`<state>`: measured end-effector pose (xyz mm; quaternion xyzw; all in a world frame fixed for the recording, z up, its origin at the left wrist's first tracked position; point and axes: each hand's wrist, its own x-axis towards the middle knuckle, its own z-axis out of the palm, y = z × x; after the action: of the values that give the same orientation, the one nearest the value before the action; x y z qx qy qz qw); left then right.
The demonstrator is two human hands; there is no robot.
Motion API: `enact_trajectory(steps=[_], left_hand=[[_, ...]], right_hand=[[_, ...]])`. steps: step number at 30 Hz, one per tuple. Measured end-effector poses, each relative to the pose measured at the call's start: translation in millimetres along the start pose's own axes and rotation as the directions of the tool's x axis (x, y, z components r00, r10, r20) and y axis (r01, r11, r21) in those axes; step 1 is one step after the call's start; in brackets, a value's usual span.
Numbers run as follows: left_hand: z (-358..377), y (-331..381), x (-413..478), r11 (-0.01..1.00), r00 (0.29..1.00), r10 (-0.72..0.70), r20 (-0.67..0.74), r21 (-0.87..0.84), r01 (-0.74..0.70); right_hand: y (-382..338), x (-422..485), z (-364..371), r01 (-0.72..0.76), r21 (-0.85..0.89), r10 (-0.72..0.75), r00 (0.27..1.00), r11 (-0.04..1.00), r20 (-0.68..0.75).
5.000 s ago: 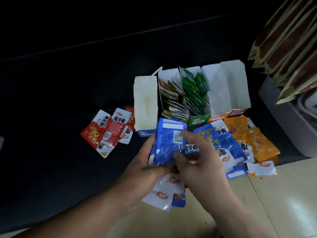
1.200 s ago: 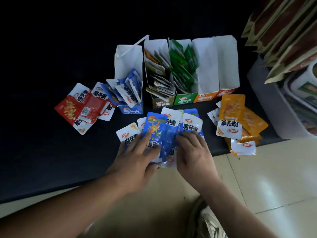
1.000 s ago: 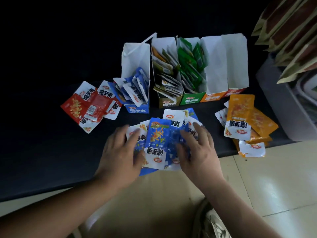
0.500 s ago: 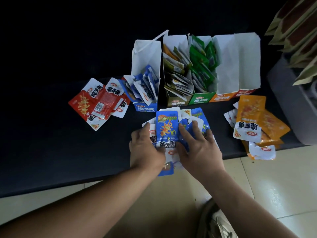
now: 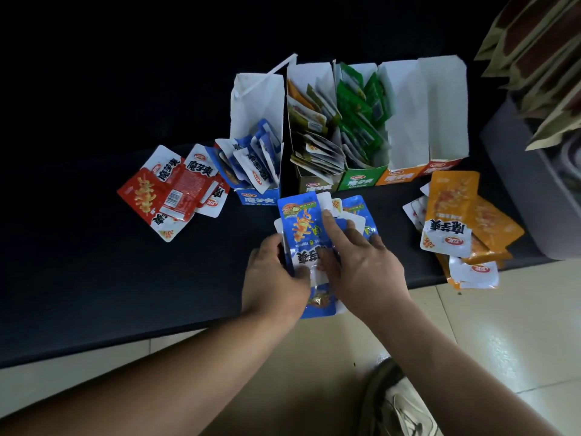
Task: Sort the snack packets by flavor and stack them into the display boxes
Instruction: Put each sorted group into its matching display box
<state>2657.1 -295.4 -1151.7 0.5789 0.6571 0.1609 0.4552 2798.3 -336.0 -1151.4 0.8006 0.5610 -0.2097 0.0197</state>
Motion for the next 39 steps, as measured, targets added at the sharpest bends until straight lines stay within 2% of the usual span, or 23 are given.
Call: enact_trajectory(steps=[3, 6, 9, 12, 16, 19, 22, 27, 31, 34, 36, 39], left_hand=[[2, 18, -8, 0.959, 0.990, -0.137, 0.035, -0.247, 0.141], [1, 35, -1, 0.828, 0.949, -0.284, 0.136, -0.465, 0.314], [4, 38, 5, 0.839, 0.938, -0.285, 0.197, -0.421, 0.344], [10, 33, 2, 0.907, 0.957, -0.188, 0.220, -0.334, 0.255], [11, 33, -1, 0.937, 0.962, -0.082, 0.259, -0.308, 0.163], [8, 33, -5, 0.918, 0.941, -0.085, 0.329, -0.341, 0.202], [6, 35, -5, 0.898, 0.931, -0.120, 0.346, -0.361, 0.250], [2, 44, -5, 0.922, 0.929, -0.034, 0.370, -0.346, 0.172], [-3, 49, -10, 0.947, 0.916, 0.062, 0.396, -0.312, 0.071], [-19, 51, -16, 0.948, 0.915, 0.091, 0.393, -0.315, 0.040], [-36, 54, -25, 0.954, 0.911, 0.112, 0.397, -0.299, 0.013], [-69, 63, -40, 0.963, 0.900, 0.139, 0.414, -0.269, -0.025]], right_hand=[[-2, -1, -2, -0.001, 0.024, 0.001, 1.000, 1.000, -0.022], [1, -1, -1, -0.023, 0.108, 0.030, 0.997, 0.994, -0.065], [4, -2, 0, 0.008, 0.105, 0.000, 0.997, 0.994, -0.079], [5, -4, 1, 0.011, 0.095, -0.004, 0.997, 0.995, -0.071], [9, -6, -2, -0.037, 0.028, 0.039, 0.998, 0.999, -0.048], [7, -10, -7, -0.050, 0.046, 0.049, 0.999, 0.998, 0.025], [2, -15, -5, -0.065, 0.018, 0.065, 0.998, 0.998, 0.003], [6, -13, -8, -0.057, 0.169, 0.054, 0.998, 0.984, 0.022], [7, -15, -15, -0.019, 0.299, 0.042, 0.997, 0.954, -0.071], [0, -27, -19, 0.033, 0.380, 0.078, 0.959, 0.924, -0.273], [-8, -36, -23, 0.054, 0.499, 0.095, 0.959, 0.865, -0.267], [-29, -50, -37, 0.017, 0.804, 0.169, 0.975, 0.594, -0.145]])
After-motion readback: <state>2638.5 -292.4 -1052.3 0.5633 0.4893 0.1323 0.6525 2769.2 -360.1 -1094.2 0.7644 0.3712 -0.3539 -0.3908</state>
